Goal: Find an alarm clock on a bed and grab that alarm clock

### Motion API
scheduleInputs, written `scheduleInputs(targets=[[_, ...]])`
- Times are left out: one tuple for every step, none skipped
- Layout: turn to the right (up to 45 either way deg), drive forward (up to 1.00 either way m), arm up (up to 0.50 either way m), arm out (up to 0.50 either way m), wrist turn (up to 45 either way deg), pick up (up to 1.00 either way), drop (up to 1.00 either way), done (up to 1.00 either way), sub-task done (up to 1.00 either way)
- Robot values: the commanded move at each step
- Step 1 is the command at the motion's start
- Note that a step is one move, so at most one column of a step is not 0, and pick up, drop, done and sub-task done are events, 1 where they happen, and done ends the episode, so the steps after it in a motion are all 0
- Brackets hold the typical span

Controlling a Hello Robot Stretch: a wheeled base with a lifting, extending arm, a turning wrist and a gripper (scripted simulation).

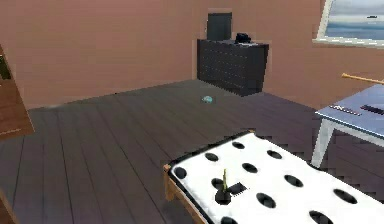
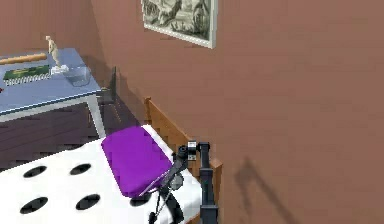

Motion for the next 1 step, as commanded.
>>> scheduleInputs(targets=[[0.0,0.00,0.00,0.00,45.0,0.00,0.00,0.00,0.00]])
